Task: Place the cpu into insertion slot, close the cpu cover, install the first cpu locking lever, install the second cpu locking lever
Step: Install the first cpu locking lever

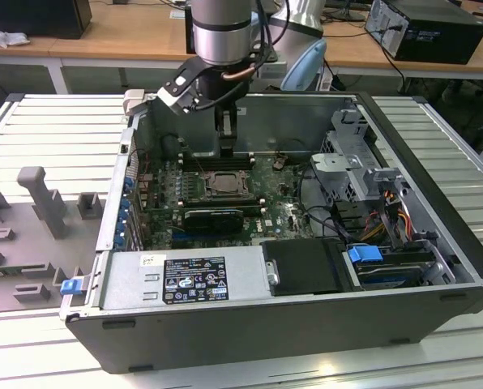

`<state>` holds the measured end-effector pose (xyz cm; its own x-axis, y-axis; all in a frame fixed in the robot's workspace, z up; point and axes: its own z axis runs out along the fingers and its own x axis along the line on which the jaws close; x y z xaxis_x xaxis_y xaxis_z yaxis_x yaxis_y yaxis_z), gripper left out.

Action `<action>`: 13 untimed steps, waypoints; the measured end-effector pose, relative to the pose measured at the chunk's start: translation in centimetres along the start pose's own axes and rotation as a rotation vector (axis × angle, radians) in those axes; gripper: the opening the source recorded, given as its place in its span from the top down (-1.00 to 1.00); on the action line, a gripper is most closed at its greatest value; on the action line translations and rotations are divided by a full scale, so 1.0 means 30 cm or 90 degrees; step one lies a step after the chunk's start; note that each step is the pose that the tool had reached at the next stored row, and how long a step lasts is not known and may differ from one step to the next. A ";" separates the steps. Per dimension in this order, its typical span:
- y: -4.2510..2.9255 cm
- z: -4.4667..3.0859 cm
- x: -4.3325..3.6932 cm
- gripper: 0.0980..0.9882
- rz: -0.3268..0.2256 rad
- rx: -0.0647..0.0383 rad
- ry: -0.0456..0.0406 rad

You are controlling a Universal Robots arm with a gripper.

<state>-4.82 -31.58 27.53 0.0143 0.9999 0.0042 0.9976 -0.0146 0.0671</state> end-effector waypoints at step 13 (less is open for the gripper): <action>0.000 0.001 0.000 0.98 -0.140 0.001 0.0093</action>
<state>-4.82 -31.58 27.50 -0.2039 0.9790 0.0040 0.9768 0.2032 0.0669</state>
